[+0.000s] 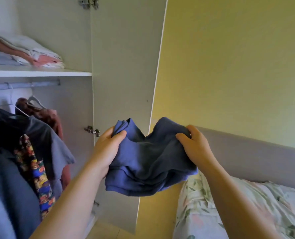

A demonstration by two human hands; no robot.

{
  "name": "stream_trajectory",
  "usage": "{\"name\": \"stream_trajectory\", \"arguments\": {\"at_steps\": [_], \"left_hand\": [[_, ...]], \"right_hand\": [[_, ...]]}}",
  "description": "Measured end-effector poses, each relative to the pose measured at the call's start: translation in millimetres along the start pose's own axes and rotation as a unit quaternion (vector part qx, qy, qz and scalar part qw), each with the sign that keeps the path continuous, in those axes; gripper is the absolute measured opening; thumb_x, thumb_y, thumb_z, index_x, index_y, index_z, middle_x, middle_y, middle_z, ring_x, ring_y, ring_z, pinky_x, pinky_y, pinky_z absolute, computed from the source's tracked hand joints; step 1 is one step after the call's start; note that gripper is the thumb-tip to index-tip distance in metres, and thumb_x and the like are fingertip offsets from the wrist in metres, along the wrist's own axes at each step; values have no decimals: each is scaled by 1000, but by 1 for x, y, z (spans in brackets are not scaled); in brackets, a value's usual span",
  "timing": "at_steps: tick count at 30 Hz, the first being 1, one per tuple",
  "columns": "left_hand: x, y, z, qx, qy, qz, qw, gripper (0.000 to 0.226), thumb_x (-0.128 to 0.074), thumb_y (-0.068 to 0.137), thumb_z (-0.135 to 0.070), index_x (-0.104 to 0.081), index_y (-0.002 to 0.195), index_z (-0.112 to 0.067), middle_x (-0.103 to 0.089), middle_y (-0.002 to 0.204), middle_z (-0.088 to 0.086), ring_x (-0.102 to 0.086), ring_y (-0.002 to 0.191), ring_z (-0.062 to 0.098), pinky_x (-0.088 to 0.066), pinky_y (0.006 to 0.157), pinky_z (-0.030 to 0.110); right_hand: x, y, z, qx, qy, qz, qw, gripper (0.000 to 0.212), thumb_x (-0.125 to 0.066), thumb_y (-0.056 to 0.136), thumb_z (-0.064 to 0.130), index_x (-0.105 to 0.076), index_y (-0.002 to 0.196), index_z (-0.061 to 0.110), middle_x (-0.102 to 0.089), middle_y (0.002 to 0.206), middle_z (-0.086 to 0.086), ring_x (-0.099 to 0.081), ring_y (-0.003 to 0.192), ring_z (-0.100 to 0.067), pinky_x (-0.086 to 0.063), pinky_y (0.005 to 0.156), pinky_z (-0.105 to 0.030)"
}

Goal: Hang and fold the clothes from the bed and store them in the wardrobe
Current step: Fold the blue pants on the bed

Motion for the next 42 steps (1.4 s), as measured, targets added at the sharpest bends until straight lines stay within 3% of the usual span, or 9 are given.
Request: {"name": "stream_trajectory", "arguments": {"at_steps": [3, 8, 11, 15, 18, 25, 29, 35, 42], "left_hand": [[11, 32, -5, -13, 23, -28, 999, 19, -57, 94, -16, -67, 92, -32, -72, 75, -20, -66, 69, -7, -46, 56, 7], [34, 77, -23, -24, 64, -104, 992, 16, -57, 94, -19, -68, 94, -31, -74, 97, -1, -68, 97, 18, -51, 88, 36], [51, 96, -40, -36, 84, -154, 984, 17, -57, 95, -20, -70, 96, -32, -74, 97, -1, -68, 99, 20, -50, 90, 37], [76, 114, -67, -57, 88, -205, 973, 16, -58, 95, -19, -70, 94, -28, -74, 100, 1, -68, 100, 23, -51, 90, 39], [98, 126, -84, -71, 92, -240, 964, 16, -57, 96, -18, -69, 99, -28, -72, 108, 5, -67, 103, 25, -51, 95, 44], [167, 156, -133, -129, 107, -316, 934, 19, -56, 95, -15, -67, 108, -23, -72, 106, 4, -67, 94, 20, -51, 82, 32], [198, 174, -161, -145, 129, -317, 928, 20, -54, 97, -19, -63, 116, -21, -71, 102, -1, -67, 89, 13, -53, 71, 22], [266, 205, -201, -155, 164, -332, 916, 26, -51, 100, -21, -58, 124, -19, -67, 117, 5, -65, 106, 23, -53, 88, 32], [339, 242, -229, -144, 185, -345, 909, 19, -50, 100, -22, -58, 116, -26, -68, 107, -4, -66, 88, 11, -52, 60, 19]], "right_hand": [[-29, 47, 5, 27, 19, 24, 999, 17, -56, 91, 21, -47, 77, 22, -54, 68, 4, -48, 62, -10, -33, 54, -26], [-76, 123, 28, 92, 67, 84, 990, 10, -56, 91, 22, -53, 84, 16, -59, 75, -6, -52, 68, -18, -41, 59, -33], [-100, 163, 50, 129, 90, 103, 982, 13, -56, 91, 22, -54, 88, 9, -61, 80, -14, -54, 72, -23, -46, 66, -39], [-133, 201, 86, 179, 138, 142, 964, 15, -55, 92, 21, -54, 87, 7, -57, 72, -6, -49, 65, -16, -40, 57, -28], [-162, 224, 115, 198, 173, 170, 950, 15, -55, 92, 20, -55, 90, 6, -58, 75, -5, -50, 68, -17, -42, 62, -32], [-236, 267, 201, 244, 259, 213, 910, 17, -56, 91, 19, -48, 77, 13, -50, 67, 3, -47, 68, -16, -40, 64, -32], [-267, 282, 246, 266, 291, 223, 891, 14, -56, 91, 18, -49, 80, 12, -49, 70, -1, -46, 70, -17, -40, 67, -34], [-332, 308, 330, 288, 342, 230, 865, 18, -55, 92, 15, -45, 76, 14, -44, 67, 2, -41, 63, -13, -37, 56, -26], [-401, 338, 397, 296, 359, 249, 850, 15, -54, 92, 16, -49, 79, 12, -49, 72, 0, -46, 72, -18, -40, 69, -34]]}}
Point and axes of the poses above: each hand's wrist, its own y-axis towards the middle knuckle, its own x-axis out of the back of the hand, z = x × y, the point moved 3 cm from there along y, towards the middle knuckle
